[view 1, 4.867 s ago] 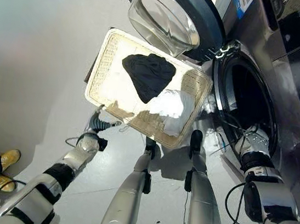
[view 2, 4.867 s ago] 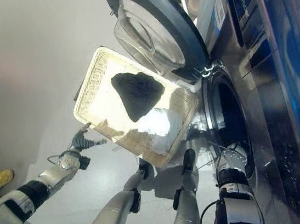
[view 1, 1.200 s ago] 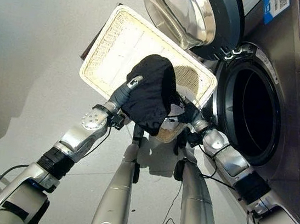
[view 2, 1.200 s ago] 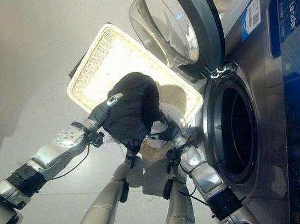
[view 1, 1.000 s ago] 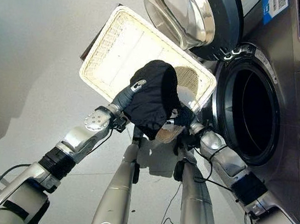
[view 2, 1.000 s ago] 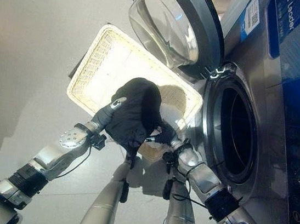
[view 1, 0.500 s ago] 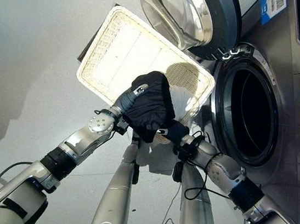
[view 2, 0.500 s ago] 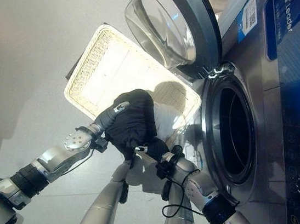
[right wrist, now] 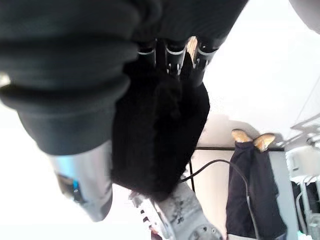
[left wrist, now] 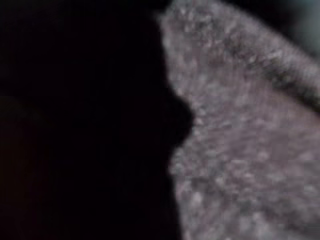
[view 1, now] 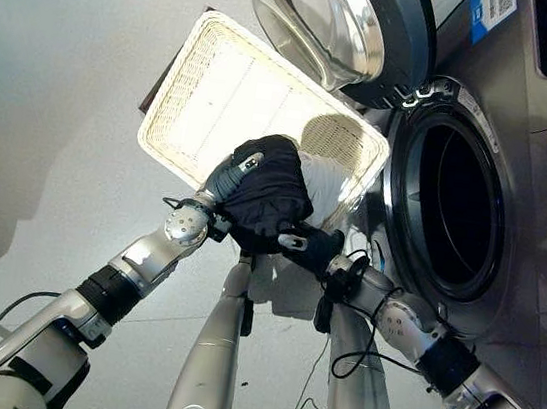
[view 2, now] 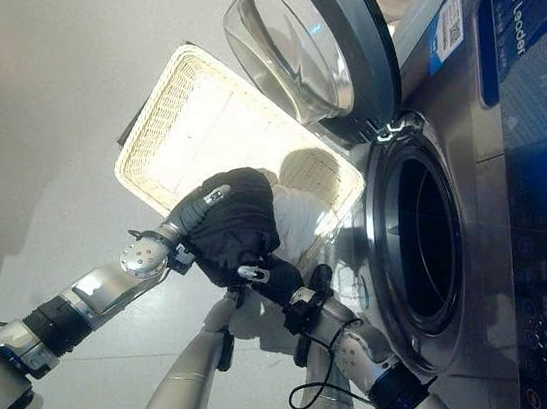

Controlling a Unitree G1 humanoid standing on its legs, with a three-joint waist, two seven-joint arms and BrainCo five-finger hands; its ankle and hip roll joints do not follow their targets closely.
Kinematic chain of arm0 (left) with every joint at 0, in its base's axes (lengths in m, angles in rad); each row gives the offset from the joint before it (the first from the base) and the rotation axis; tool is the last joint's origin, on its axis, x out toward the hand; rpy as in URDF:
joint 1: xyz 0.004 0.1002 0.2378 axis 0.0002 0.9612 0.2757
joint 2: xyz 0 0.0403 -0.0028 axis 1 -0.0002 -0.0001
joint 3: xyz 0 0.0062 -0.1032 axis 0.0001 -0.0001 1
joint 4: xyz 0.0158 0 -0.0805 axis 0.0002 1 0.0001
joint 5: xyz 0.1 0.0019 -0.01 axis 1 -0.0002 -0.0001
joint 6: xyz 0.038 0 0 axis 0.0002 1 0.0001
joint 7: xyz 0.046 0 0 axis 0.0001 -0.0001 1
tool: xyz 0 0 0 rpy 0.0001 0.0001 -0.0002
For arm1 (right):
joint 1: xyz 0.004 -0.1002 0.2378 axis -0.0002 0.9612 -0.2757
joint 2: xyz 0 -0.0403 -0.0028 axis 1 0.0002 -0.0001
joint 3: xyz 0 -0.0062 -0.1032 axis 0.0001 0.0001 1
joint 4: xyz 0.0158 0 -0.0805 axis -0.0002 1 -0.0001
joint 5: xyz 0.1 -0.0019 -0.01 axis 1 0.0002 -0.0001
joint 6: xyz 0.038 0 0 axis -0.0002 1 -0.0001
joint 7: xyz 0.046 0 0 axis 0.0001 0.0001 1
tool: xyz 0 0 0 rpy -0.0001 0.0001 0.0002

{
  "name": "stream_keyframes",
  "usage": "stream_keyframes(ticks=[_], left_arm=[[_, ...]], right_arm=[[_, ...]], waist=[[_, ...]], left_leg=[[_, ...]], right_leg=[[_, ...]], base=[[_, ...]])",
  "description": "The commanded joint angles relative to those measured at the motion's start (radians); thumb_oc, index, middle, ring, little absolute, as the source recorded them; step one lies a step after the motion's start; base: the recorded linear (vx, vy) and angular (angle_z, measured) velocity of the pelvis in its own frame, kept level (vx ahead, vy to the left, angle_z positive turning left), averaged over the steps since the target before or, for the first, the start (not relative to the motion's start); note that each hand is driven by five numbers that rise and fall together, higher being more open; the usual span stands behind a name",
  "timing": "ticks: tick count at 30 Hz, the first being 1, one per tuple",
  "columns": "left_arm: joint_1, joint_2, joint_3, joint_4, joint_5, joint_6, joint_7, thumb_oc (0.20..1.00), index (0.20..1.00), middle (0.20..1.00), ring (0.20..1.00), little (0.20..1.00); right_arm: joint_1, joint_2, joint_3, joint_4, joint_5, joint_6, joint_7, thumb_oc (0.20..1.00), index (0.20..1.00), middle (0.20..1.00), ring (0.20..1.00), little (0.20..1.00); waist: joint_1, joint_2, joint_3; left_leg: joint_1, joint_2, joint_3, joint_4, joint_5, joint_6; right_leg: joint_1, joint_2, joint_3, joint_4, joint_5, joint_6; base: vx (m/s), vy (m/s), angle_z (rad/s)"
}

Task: Put the clothes into the washing machine.

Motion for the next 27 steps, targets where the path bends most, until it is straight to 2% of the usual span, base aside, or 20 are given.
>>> stream_keyframes(ticks=[1, 3, 4, 5, 8, 12, 16, 21, 22, 23, 24, 25, 27], left_arm=[[0.000, -0.006, -0.025, -0.079, 0.041, -0.102, -0.070, 0.200, 0.200, 0.200, 0.200, 0.200], [0.000, -0.006, -0.025, -0.079, 0.041, -0.102, -0.070, 0.200, 0.200, 0.200, 0.200, 0.200], [0.048, -0.010, -0.032, -0.147, 0.049, -0.139, -0.060, 0.200, 0.200, 0.200, 0.200, 0.200], [0.064, -0.012, -0.029, -0.164, 0.043, -0.150, -0.047, 0.200, 0.200, 0.200, 0.200, 0.200], [0.086, -0.019, -0.026, -0.189, 0.051, -0.160, -0.030, 0.200, 0.200, 0.200, 0.200, 0.200], [0.123, -0.025, -0.019, -0.221, 0.062, -0.181, -0.031, 0.200, 0.200, 0.200, 0.200, 0.200], [0.156, -0.027, -0.028, -0.246, 0.078, -0.178, -0.070, 0.200, 0.200, 0.200, 0.200, 0.200], [0.158, -0.024, -0.060, -0.254, 0.042, -0.144, -0.139, 0.200, 0.200, 0.200, 0.200, 0.200], [0.156, -0.024, -0.065, -0.253, 0.029, -0.140, -0.141, 0.200, 0.200, 0.200, 0.200, 0.200], [0.154, -0.026, -0.070, -0.251, 0.022, -0.133, -0.142, 0.200, 0.200, 0.200, 0.200, 0.200], [0.154, -0.026, -0.070, -0.251, 0.022, -0.133, -0.142, 0.200, 0.200, 0.200, 0.200, 0.200], [0.148, -0.028, -0.081, -0.243, 0.014, -0.121, -0.148, 0.200, 0.200, 0.200, 0.200, 0.200], [0.142, -0.029, -0.090, -0.236, 0.001, -0.097, -0.155, 0.200, 0.200, 0.200, 0.200, 0.200]], right_arm=[[0.013, 0.041, 0.009, -0.137, 0.122, -0.059, 0.041, 1.000, 1.000, 1.000, 1.000, 1.000], [0.013, 0.041, 0.009, -0.137, 0.122, -0.059, 0.041, 1.000, 1.000, 1.000, 1.000, 1.000], [0.053, 0.053, 0.002, -0.143, 0.140, -0.111, -0.030, 1.000, 1.000, 1.000, 1.000, 1.000], [0.067, 0.054, -0.001, -0.150, 0.141, -0.128, -0.050, 1.000, 1.000, 1.000, 1.000, 1.000], [0.083, 0.057, -0.002, -0.160, 0.132, -0.146, -0.071, 1.000, 1.000, 1.000, 1.000, 1.000], [0.111, 0.064, -0.017, -0.169, 0.139, -0.179, -0.145, 1.000, 1.000, 1.000, 1.000, 1.000], [0.138, 0.063, -0.031, -0.162, 0.117, -0.189, -0.191, 1.000, 1.000, 1.000, 1.000, 1.000], [0.143, 0.064, -0.039, -0.128, 0.098, -0.217, -0.226, 1.000, 1.000, 1.000, 1.000, 1.000], [0.142, 0.065, -0.040, -0.122, 0.092, -0.222, -0.230, 0.922, 0.922, 0.922, 0.922, 0.922], [0.141, 0.066, -0.040, -0.116, 0.088, -0.231, -0.232, 0.602, 0.602, 0.602, 0.602, 0.602], [0.141, 0.066, -0.040, -0.116, 0.088, -0.231, -0.232, 0.602, 0.602, 0.602, 0.602, 0.602], [0.137, 0.068, -0.039, -0.108, 0.085, -0.242, -0.239, 0.200, 0.200, 0.200, 0.200, 0.200], [0.135, 0.071, -0.041, -0.103, 0.066, -0.264, -0.251, 0.200, 0.200, 0.200, 0.200, 0.200]], waist=[[-0.013, 0.022, -0.015], [-0.013, 0.022, -0.015], [-0.015, 0.027, -0.015], [-0.016, 0.026, -0.015], [-0.016, 0.026, -0.015], [-0.018, 0.025, -0.015], [-0.021, 0.026, -0.015], [-0.023, 0.028, -0.015], [-0.024, 0.028, -0.015], [-0.024, 0.028, -0.015], [-0.024, 0.028, -0.015], [-0.025, 0.028, -0.015], [-0.026, 0.028, -0.015]], left_leg=[[-0.016, -0.087, 0.060, -0.001, -0.007, 0.045], [-0.016, -0.087, 0.060, -0.001, -0.007, 0.045], [-0.022, -0.096, 0.047, -0.008, -0.006, 0.052], [-0.023, -0.097, 0.045, -0.012, -0.005, 0.054], [-0.024, -0.100, 0.042, -0.016, -0.005, 0.056], [-0.023, -0.101, 0.040, -0.024, -0.004, 0.059], [-0.022, -0.102, 0.043, -0.030, -0.004, 0.062], [-0.017, -0.100, 0.049, -0.032, -0.004, 0.063], [-0.016, -0.099, 0.050, -0.032, -0.004, 0.063], [-0.015, -0.099, 0.051, -0.033, -0.004, 0.063], [-0.015, -0.099, 0.051, -0.033, -0.004, 0.063], [-0.013, -0.098, 0.053, -0.033, -0.005, 0.064], [-0.014, -0.098, 0.055, -0.033, -0.005, 0.064]], right_leg=[[0.066, 0.029, -0.007, -0.073, 0.009, 0.088], [0.066, 0.029, -0.007, -0.073, 0.009, 0.088], [0.056, 0.035, 0.012, -0.085, 0.020, 0.088], [0.055, 0.037, 0.018, -0.091, 0.024, 0.088], [0.052, 0.039, 0.022, -0.097, 0.029, 0.089], [0.050, 0.041, 0.029, -0.108, 0.038, 0.091], [0.050, 0.040, 0.032, -0.116, 0.045, 0.094], [0.053, 0.038, 0.032, -0.117, 0.049, 0.096], [0.053, 0.038, 0.032, -0.117, 0.049, 0.096], [0.054, 0.038, 0.033, -0.118, 0.050, 0.096], [0.054, 0.038, 0.033, -0.118, 0.050, 0.096], [0.055, 0.037, 0.033, -0.117, 0.050, 0.097], [0.053, 0.037, 0.034, -0.117, 0.051, 0.099]], base=[[0.00, 0.000, 0.00], [-0.01, 0.027, -0.03], [-0.01, 0.063, -0.08], [-0.01, 0.068, -0.15], [0.00, 0.012, -0.14], [0.00, 0.002, -0.01], [0.00, 0.024, -0.03], [0.00, 0.010, -0.03], [0.00, 0.000, 0.00], [0.00, 0.000, 0.00], [0.00, 0.000, 0.00], [0.00, 0.000, 0.00], [0.00, 0.000, 0.00]])
